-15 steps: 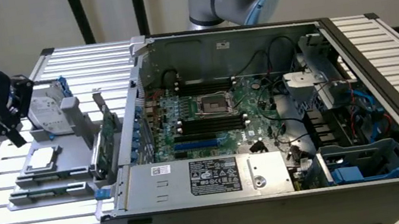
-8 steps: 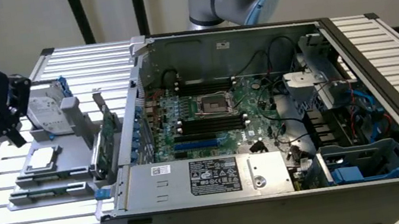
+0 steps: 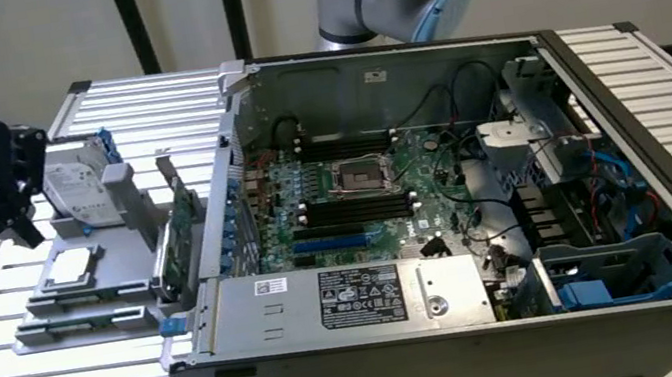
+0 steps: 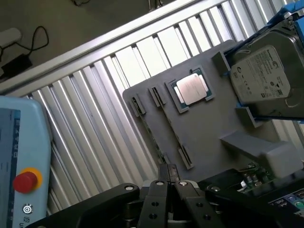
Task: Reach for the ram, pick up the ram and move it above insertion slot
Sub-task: 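Pick up the ram and move it above insertion slot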
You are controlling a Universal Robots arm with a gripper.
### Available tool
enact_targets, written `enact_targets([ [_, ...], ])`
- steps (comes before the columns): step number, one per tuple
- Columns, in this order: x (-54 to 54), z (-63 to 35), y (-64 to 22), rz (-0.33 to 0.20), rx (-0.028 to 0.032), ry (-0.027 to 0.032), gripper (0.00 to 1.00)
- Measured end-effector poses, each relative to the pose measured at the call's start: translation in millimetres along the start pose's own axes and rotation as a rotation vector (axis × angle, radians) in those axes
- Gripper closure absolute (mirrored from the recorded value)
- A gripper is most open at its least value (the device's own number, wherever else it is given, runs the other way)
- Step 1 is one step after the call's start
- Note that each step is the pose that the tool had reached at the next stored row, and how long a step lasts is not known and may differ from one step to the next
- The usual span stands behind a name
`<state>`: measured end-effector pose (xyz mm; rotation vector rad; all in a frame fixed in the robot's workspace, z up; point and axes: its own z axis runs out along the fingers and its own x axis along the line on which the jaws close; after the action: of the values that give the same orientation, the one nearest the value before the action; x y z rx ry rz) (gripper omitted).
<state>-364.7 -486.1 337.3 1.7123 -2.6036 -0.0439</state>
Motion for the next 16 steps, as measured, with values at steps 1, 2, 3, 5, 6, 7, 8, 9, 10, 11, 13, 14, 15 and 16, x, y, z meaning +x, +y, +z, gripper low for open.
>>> enact_targets([
  [1, 0.0, 0.0, 0.0, -0.018, 0.0001, 0.0008, 0.89],
  [2, 0.0, 0.0, 0.0, -0.036, 0.0002, 0.0014, 0.89],
  [3, 0.0, 0.1, 0.0, -0.054, 0.0003, 0.002, 0.89],
  [5, 0.0, 0.1, 0.0, -0.091, 0.0005, 0.0034, 0.89],
  [6, 0.0, 0.2, 0.0, -0.11, 0.0006, 0.0041, 0.89],
  [7, 0.0, 0.2, 0.0, -0.127, 0.0008, 0.0047, 0.89],
  [8, 0.0, 0.3, 0.0, -0.145, 0.0008, 0.0054, 0.89],
  [9, 0.0, 0.3, 0.0, -0.164, 0.0009, 0.0061, 0.89],
  [10, 0.0, 0.4, 0.0, -0.182, 0.001, 0.0068, 0.89],
  [11, 0.0, 0.4, 0.0, -0.2, 0.0011, 0.0075, 0.89],
  [13, 0.0, 0.6, 0.0, -0.236, 0.0015, 0.0087, 0.89],
  [14, 0.0, 0.6, 0.0, -0.254, 0.0018, 0.0094, 0.89],
  [15, 0.0, 0.6, 0.0, -0.272, 0.0021, 0.01, 0.89],
  [16, 0.0, 0.6, 0.0, -0.291, 0.0026, 0.0106, 0.89],
])
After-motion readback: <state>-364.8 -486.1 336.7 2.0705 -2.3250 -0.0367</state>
